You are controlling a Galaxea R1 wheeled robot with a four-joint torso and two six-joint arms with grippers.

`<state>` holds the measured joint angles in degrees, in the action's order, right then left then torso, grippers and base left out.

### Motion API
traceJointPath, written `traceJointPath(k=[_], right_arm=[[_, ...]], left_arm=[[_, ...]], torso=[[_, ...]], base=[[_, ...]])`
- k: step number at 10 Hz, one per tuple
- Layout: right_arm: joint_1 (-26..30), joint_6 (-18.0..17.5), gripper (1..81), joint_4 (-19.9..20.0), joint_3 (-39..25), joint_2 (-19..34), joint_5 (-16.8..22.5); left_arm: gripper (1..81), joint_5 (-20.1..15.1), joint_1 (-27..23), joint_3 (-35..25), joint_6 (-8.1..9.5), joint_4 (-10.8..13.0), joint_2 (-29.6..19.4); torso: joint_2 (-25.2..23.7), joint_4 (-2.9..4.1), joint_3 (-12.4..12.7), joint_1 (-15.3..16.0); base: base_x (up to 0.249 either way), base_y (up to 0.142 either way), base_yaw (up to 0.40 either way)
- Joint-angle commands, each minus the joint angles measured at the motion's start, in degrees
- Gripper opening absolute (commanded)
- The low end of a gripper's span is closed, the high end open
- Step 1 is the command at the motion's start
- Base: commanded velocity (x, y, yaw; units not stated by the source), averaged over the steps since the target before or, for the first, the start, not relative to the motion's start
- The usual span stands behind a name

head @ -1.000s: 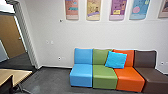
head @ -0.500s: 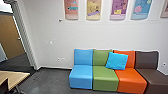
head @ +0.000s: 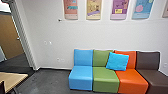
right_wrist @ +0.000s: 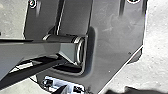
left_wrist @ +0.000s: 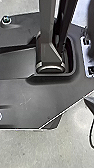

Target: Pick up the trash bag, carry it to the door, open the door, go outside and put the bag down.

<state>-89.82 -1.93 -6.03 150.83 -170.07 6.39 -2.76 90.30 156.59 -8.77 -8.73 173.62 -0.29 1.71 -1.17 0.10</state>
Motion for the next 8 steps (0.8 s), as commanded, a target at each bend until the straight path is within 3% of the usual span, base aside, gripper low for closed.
traceJointPath(k=[1, 4, 8], right_arm=[[2.3, 0.4, 81.1, -0.2, -0.6, 0.1, 3.8], [2.6, 0.4, 81.1, -0.1, -2.1, 0.3, 3.8], [2.8, 0.3, 81.1, 0.1, -10.7, 5.5, 3.8]], left_arm=[[81.1, -3.7, -1.7, 0.0, -0.03, 0.1, -0.2], [81.1, -2.4, -1.7, -0.3, 0.5, -0.4, -0.7], [81.1, -2.6, -1.8, -6.5, 0.59, -0.5, -5.2]], torso=[[0.0, 0.0, 0.0, 0.0], [0.0, 0.0, 0.0, 0.0], [0.0, 0.0, 0.0, 0.0]], base=[[0.0, 0.0, 0.0], [0.0, 0.0, 0.0], [0.0, 0.0, 0.0]])
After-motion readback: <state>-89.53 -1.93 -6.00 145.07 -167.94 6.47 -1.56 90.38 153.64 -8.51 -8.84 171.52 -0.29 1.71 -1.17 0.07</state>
